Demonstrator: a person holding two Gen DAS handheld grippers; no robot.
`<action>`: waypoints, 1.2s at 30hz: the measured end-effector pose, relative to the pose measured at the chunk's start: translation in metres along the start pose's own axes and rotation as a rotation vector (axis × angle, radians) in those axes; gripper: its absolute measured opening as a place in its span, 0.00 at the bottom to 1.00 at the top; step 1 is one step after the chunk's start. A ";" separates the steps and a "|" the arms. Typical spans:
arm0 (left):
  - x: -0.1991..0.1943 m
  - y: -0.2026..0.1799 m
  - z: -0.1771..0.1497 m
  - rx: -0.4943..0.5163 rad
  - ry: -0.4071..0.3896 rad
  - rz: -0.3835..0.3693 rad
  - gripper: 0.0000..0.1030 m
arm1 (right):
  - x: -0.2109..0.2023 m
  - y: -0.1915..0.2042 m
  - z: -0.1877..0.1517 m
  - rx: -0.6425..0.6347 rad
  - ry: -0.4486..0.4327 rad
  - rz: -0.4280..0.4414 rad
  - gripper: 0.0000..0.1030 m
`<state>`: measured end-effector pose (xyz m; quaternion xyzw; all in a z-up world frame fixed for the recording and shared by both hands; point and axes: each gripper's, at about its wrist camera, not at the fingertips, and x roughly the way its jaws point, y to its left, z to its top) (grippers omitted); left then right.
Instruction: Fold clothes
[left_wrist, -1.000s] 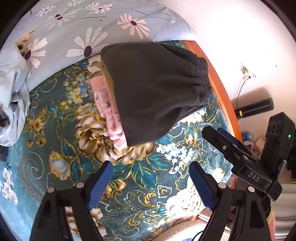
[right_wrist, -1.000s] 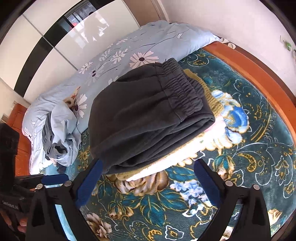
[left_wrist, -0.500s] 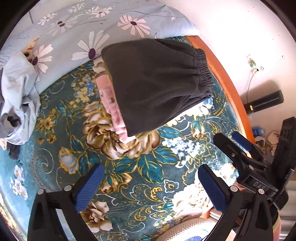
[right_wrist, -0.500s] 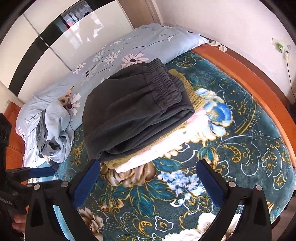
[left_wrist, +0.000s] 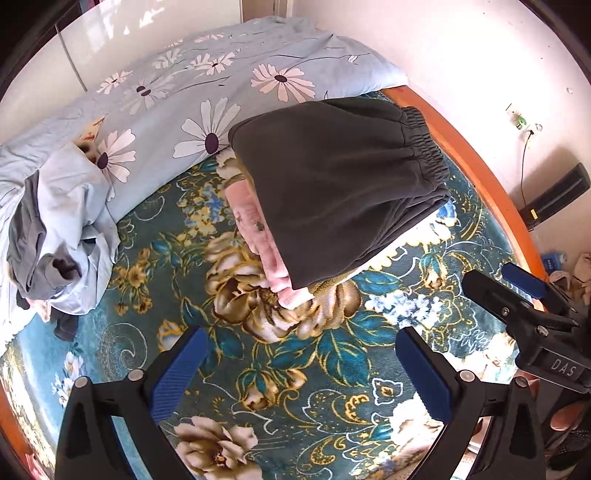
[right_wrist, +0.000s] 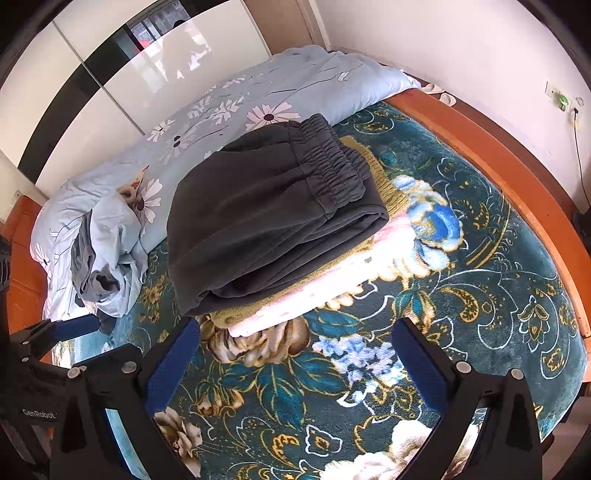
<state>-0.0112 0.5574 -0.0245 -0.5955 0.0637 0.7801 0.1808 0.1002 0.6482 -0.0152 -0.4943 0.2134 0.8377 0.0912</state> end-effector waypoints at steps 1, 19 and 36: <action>0.002 -0.001 -0.001 0.006 -0.003 0.006 1.00 | 0.001 0.000 0.000 0.001 0.003 0.000 1.00; 0.058 0.008 0.012 -0.015 0.090 -0.027 1.00 | 0.051 -0.002 0.009 0.004 0.082 -0.012 1.00; 0.073 0.020 0.017 -0.039 0.105 -0.035 1.00 | 0.079 0.009 0.010 0.002 0.126 -0.011 1.00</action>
